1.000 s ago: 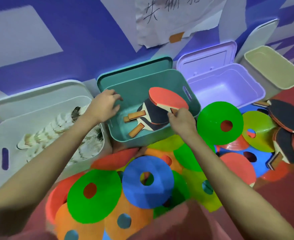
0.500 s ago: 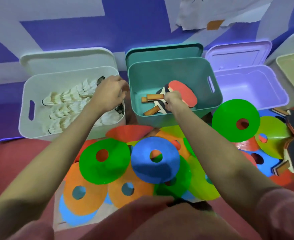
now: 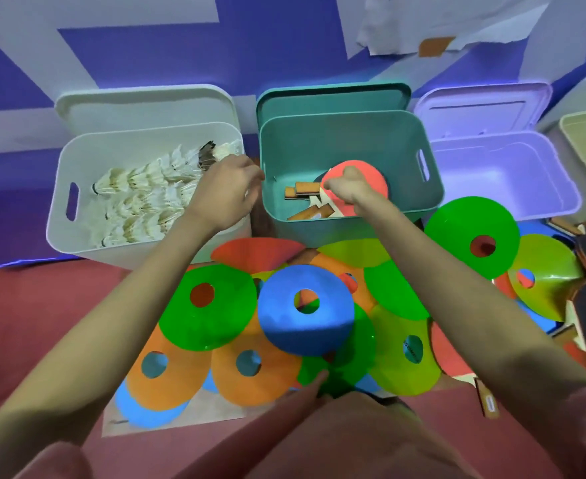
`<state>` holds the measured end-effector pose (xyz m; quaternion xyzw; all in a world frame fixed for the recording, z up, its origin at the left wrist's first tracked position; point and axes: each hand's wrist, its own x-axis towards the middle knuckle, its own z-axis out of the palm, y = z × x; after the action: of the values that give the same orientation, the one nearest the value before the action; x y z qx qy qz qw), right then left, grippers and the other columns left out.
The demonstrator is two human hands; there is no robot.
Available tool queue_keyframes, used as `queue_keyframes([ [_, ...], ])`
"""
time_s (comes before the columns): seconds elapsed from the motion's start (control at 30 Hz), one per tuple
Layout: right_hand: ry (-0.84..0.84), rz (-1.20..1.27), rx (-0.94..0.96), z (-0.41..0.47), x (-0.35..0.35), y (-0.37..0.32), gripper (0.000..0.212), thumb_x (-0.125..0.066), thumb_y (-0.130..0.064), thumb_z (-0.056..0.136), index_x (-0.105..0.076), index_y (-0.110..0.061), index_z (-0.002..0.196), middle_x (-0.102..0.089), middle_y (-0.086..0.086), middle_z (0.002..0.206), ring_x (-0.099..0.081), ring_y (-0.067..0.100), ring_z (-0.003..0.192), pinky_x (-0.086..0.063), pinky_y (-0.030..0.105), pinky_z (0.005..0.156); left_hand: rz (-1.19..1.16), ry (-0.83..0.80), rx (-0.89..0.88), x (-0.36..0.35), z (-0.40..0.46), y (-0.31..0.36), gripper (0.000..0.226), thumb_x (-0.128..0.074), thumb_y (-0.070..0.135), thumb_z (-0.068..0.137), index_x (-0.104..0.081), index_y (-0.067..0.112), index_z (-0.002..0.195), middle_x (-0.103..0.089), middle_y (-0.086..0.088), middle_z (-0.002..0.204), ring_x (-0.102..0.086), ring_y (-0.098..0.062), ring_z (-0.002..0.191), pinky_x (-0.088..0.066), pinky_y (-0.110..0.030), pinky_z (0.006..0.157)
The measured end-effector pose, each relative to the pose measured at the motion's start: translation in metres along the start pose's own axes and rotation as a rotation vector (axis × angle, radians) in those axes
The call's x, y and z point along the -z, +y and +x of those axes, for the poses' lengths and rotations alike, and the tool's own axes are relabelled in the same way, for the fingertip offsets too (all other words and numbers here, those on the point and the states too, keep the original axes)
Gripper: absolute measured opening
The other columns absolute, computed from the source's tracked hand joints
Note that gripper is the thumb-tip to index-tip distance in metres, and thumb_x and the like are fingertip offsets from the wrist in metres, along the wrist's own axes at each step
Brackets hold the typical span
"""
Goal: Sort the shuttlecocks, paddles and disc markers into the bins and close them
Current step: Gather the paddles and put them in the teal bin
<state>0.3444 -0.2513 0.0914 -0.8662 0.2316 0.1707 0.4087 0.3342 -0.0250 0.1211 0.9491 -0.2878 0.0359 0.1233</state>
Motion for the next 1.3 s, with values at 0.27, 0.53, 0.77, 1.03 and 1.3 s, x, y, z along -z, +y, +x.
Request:
queue_keyframes([
  [0.27, 0.290, -0.316, 0.639, -0.077, 0.069, 0.118, 0.051, -0.053, -0.014, 0.088, -0.042, 0.005, 0.134, -0.045, 0.022, 0.131, -0.041, 0.035, 0.124, -0.027, 0.035, 0.110, 0.002, 0.020, -0.256, -0.030, -0.006, 0.105, 0.031, -0.042, 0.015, 0.086, -0.062, 0.004, 0.107, -0.061, -0.016, 0.099, -0.057, -0.035, 0.089, -0.044, -0.044, 0.075],
  [0.53, 0.449, -0.278, 0.476, -0.137, 0.151, 0.276, 0.041, -0.053, -0.011, 0.086, -0.049, 0.001, 0.124, -0.050, 0.020, 0.118, -0.048, 0.032, 0.111, -0.034, 0.031, 0.098, -0.039, -0.019, -0.309, -0.071, -0.011, 0.200, 0.030, -0.052, 0.014, 0.082, -0.061, 0.006, 0.109, -0.060, -0.014, 0.098, -0.057, -0.035, 0.089, -0.041, -0.042, 0.077],
  [0.77, 0.153, -0.338, -0.006, -0.182, 0.141, 0.412, 0.016, -0.054, -0.022, 0.089, -0.057, -0.007, 0.092, -0.063, 0.013, 0.091, -0.060, 0.034, 0.087, -0.049, 0.042, 0.071, -0.204, -0.183, -0.150, -0.126, -0.043, 0.291, 0.035, -0.053, 0.016, 0.079, -0.065, 0.004, 0.109, -0.065, -0.017, 0.098, -0.063, -0.037, 0.092, -0.053, -0.042, 0.080],
  [1.03, -0.166, -0.082, 0.042, -0.194, 0.105, 0.476, 0.023, -0.067, -0.017, 0.082, -0.057, -0.001, 0.096, -0.065, 0.016, 0.086, -0.062, 0.030, 0.078, -0.049, 0.041, 0.070, -0.219, -0.297, -0.035, -0.175, -0.076, 0.357, 0.031, -0.067, 0.006, 0.075, -0.066, 0.007, 0.106, -0.065, -0.017, 0.097, -0.063, -0.037, 0.092, -0.054, -0.042, 0.076],
  [1.3, -0.418, 0.058, 0.015, -0.177, 0.091, 0.506, 0.016, -0.064, -0.018, 0.089, -0.050, -0.011, 0.085, -0.055, 0.005, 0.072, -0.059, 0.024, 0.064, -0.049, 0.036, 0.063, -0.114, -0.297, 0.109, -0.193, -0.098, 0.378, 0.027, -0.066, 0.010, 0.079, -0.067, 0.007, 0.107, -0.065, -0.015, 0.096, -0.062, -0.037, 0.093, -0.053, -0.042, 0.072],
])
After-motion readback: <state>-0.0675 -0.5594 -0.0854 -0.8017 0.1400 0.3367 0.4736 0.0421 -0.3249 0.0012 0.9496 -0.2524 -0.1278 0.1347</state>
